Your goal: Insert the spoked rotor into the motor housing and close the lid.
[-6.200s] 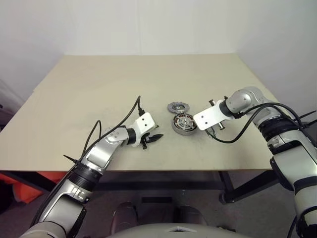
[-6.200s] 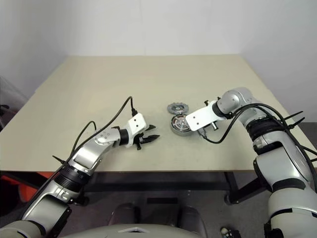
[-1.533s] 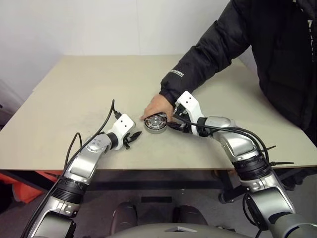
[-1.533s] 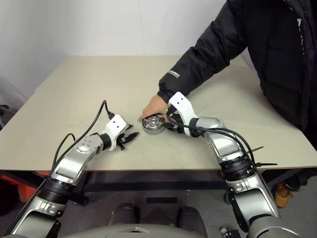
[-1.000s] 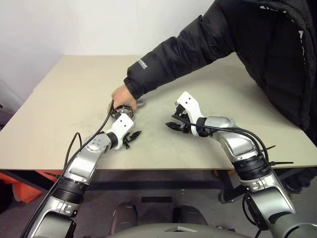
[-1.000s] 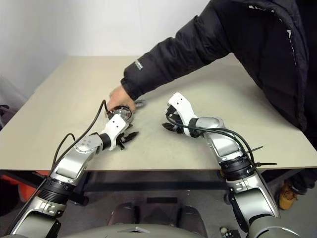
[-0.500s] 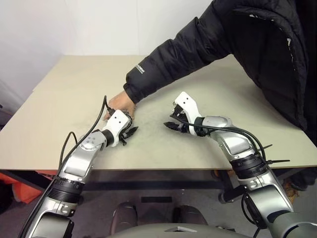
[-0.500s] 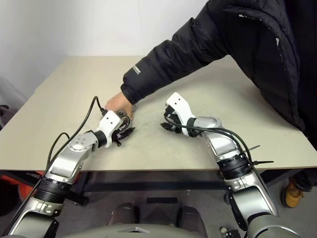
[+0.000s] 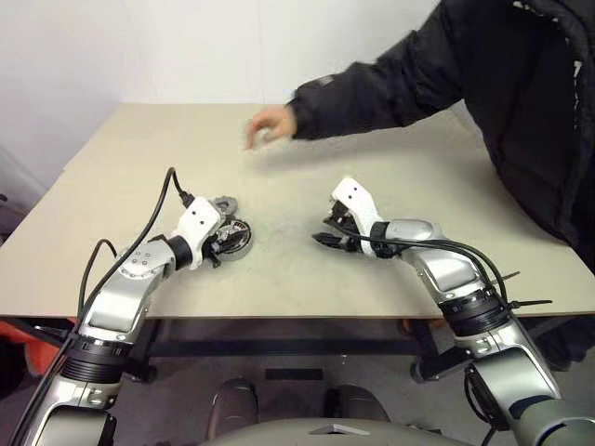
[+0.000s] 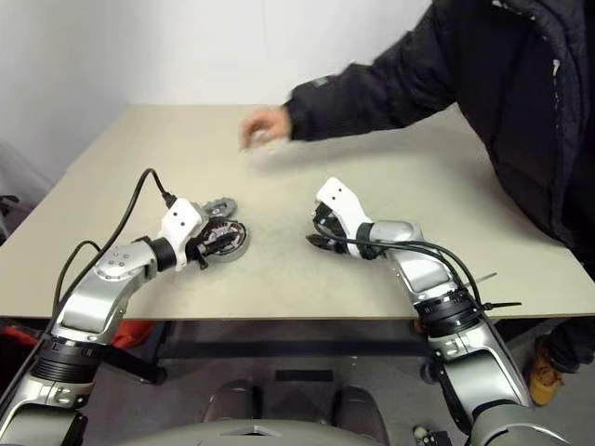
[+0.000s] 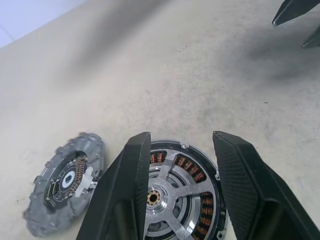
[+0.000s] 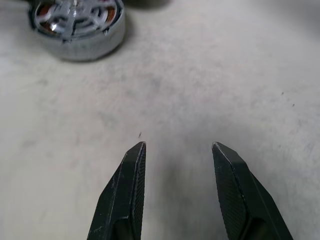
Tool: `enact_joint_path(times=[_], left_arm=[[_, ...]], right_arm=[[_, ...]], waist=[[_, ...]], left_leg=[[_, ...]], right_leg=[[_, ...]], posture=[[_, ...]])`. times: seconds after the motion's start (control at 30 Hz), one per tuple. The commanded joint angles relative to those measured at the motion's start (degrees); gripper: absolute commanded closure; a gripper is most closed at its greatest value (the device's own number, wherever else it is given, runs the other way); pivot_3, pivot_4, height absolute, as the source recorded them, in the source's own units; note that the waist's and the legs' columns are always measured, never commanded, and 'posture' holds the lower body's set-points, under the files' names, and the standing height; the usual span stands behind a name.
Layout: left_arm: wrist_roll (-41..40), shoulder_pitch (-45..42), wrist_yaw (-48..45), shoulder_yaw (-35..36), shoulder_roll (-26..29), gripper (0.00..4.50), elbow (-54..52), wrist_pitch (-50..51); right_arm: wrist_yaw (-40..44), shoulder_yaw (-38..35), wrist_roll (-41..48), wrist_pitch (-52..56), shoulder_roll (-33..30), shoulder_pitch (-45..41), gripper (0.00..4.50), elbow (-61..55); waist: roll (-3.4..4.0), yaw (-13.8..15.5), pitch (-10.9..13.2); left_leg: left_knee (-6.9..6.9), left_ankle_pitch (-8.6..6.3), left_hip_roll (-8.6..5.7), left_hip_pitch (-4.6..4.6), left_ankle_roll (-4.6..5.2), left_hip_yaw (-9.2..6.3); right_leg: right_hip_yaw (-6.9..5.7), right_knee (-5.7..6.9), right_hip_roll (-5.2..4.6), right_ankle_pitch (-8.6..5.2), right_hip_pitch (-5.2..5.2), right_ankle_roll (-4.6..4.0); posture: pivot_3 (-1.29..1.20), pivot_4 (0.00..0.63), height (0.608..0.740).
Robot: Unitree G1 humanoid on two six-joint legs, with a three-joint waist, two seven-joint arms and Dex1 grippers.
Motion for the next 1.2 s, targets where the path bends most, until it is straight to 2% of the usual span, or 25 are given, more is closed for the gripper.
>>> enact_joint_path(times=[0.03,0.1,0.2,0.37,0.73,0.97,1.2], left_arm=[[-0.66,-0.16,-1.15,0.35,0.98,2.42,-2.95,-1.15],[-0.68,-0.01,-2.44,0.19,2.04,2.42,-3.58,-0.77],[2.2,-0.96,-5.79,-0.86,7.1,2.42,-2.72,-3.0],[6.69,-3.43,-9.5,-3.06,13.31,2.42,-0.69,-10.36],[10.78,-9.01,-22.36,-8.89,20.15,2.42,5.27,-20.81],[13.79,-17.68,-29.26,-12.76,20.85,2.42,18.12,-30.32],[15.28,-27.89,-35.34,-15.43,19.2,2.42,31.95,-39.03]], right_arm=[[5.18,-0.55,1.7,-4.58,-2.78,1.07,2.18,-4.81],[8.05,-0.47,2.17,-6.75,-4.45,2.18,2.18,-6.24],[11.91,-0.06,1.57,-10.86,-7.65,3.69,2.18,-7.46],[13.59,1.14,-1.62,-15.25,-10.82,3.7,2.18,-6.42],[12.17,0.86,-4.26,-16.8,-10.38,3.88,2.18,-6.53],[10.49,0.4,-5.04,-16.84,-9.94,4.2,2.18,-6.56],[4.62,-0.23,-5.82,-14.06,-7.22,7.69,2.18,-10.49]], waist=[[0.0,0.02,0.0],[0.0,0.05,0.0],[-0.01,0.05,0.0],[-0.01,0.06,0.0],[-0.01,-0.01,0.0],[-0.01,0.14,0.0],[-0.02,0.22,0.0]], left_leg=[[0.0,0.0,0.0,0.0,0.0,0.0],[0.0,0.0,0.0,-0.01,0.01,0.0],[0.0,0.0,0.03,0.04,0.01,0.0],[0.01,0.0,0.03,0.11,0.01,0.0],[-0.01,0.0,0.03,0.28,0.02,0.0],[-0.01,0.0,0.02,0.41,0.01,0.01],[-0.03,0.0,0.0,0.55,0.01,0.01]], right_leg=[[0.0,0.0,0.0,0.0,0.0,0.0],[0.0,-0.01,0.0,0.0,0.0,0.0],[-0.01,0.0,0.01,-0.01,0.01,0.01],[0.01,-0.02,0.02,-0.03,0.1,0.05],[0.01,-0.01,0.02,-0.03,0.25,0.04],[0.02,0.0,0.01,-0.03,0.4,0.04],[0.04,-0.02,0.0,-0.03,0.54,0.04]], posture=[[0.0,0.0,0.74],[0.0,0.0,0.74],[0.0,0.0,0.74],[0.0,0.0,0.74],[0.0,0.0,0.74],[0.0,0.0,0.74],[0.0,0.0,0.74]])
